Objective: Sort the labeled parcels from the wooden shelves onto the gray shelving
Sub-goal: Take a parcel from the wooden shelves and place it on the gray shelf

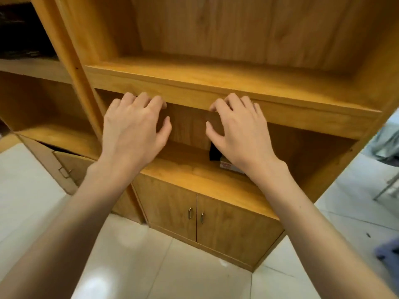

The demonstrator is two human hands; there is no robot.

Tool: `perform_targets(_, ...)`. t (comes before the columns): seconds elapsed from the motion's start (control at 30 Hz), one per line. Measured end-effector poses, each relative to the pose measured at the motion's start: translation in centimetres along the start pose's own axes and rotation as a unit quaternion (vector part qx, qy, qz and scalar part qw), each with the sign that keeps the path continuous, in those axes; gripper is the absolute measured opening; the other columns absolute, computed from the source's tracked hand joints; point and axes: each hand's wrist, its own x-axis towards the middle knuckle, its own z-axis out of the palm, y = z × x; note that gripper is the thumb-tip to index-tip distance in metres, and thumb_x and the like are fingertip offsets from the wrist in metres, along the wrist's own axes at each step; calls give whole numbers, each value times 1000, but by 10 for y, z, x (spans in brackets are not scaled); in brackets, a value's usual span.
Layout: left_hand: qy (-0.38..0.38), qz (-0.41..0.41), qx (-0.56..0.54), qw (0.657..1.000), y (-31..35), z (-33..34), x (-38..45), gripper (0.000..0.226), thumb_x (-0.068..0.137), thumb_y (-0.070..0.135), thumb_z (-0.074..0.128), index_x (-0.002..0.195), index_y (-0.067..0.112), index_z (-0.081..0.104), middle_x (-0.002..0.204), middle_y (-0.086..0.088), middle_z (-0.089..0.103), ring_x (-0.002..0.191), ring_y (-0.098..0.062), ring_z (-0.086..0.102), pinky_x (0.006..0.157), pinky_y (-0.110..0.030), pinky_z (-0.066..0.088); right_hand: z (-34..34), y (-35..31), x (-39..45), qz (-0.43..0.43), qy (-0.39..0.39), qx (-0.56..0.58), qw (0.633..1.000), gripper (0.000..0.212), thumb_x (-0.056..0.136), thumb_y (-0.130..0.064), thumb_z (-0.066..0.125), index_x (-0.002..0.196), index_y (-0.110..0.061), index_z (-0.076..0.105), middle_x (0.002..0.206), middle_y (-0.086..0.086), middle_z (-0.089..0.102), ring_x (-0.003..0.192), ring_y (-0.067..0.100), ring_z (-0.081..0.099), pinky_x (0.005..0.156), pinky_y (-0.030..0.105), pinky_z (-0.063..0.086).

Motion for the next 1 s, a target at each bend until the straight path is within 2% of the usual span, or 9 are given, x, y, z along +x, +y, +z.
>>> perform_targets(0.27,-23,77,-64,995,-29,60,-1,28,94,27,56,105,4,66,94,-18,67,86,-35,62,70,-42,47,52,-12,1,47,39,-57,996,24,90,-25,60,106,-8,63,105,13,62,99,30,57,84,41,46)
perform_targets(0.47,-23,92,-83,992,-28,129,-18,29,94,27,53,105,3,65,93,-18,66,85,-36,62,70,-42,47,118,2,-11,48,65,-92,992,22,88,-24,58,102,-8,63,99,12,62,91,29,57,75,39,45)
perform_targets(0.6,-30,83,-79,993,-26,186,-42,34,95,30,47,106,4,64,94,-18,66,86,-35,60,70,-42,45,176,20,-30,63,53,-106,991,22,89,-24,57,103,-7,63,100,12,61,91,29,56,74,40,45)
perform_targets(0.77,-31,79,-75,994,-19,254,-66,34,95,30,49,107,3,64,94,-19,66,84,-37,60,69,-41,43,241,51,-52,72,43,-123,989,24,88,-24,60,105,-7,63,100,14,62,90,31,56,75,43,46)
perform_targets(1.0,-54,87,-80,992,-2,326,-82,33,95,30,49,106,4,65,92,-17,66,83,-36,59,66,-40,42,305,87,-69,85,4,-128,988,23,88,-24,58,104,-7,62,100,14,60,91,32,55,75,43,44)
